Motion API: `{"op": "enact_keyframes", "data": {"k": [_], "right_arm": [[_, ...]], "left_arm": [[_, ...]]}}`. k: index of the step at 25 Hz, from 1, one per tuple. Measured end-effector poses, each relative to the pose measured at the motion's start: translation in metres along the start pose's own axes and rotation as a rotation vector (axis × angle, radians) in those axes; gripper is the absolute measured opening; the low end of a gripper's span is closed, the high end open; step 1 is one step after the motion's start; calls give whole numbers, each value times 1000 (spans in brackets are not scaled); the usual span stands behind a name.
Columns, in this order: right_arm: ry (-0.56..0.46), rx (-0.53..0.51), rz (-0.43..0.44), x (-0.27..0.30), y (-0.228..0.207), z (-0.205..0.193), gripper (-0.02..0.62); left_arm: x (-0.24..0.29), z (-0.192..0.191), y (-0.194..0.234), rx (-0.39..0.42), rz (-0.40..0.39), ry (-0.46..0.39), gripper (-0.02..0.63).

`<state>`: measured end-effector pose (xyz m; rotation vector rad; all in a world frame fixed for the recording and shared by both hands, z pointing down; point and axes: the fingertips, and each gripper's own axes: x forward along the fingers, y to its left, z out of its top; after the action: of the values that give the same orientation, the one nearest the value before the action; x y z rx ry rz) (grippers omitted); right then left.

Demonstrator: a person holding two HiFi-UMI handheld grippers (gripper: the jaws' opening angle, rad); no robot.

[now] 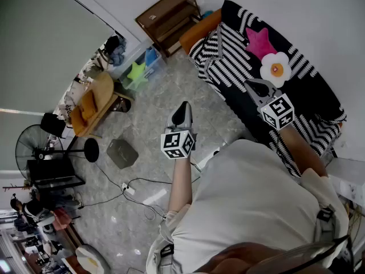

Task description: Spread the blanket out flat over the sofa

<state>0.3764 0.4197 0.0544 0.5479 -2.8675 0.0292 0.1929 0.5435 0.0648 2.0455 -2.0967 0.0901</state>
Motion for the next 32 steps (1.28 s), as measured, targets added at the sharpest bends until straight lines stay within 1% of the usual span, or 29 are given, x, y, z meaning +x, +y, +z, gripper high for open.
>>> {"op": "enact_keyframes", "data": {"k": [8, 15, 21, 26, 28, 29, 30, 32], "right_arm": [[3, -7, 9, 1, 0, 2, 3], [-5, 44, 3, -2, -10, -4, 3], [14, 62, 17, -4, -14, -13, 3], [29, 69, 34, -3, -24, -27, 3], [31, 69, 48, -2, -28, -30, 5], [33, 68, 56, -1, -30, -30, 3], [34, 67, 63, 1, -30, -30, 3], [35, 62, 77, 4, -32, -29, 3]], "left_arm": [[4, 1, -2, -9, -5, 1, 29], [9, -4, -12, -18, -8, 3, 29], [11, -6, -16, -32, -1, 3, 31], [20, -15, -22, -40, 11, 12, 32], [24, -18, -25, -39, 18, 18, 50], [25, -19, -26, -39, 22, 22, 76], [26, -19, -26, -41, 25, 24, 87], [28, -20, -27, -45, 33, 25, 92]]}}
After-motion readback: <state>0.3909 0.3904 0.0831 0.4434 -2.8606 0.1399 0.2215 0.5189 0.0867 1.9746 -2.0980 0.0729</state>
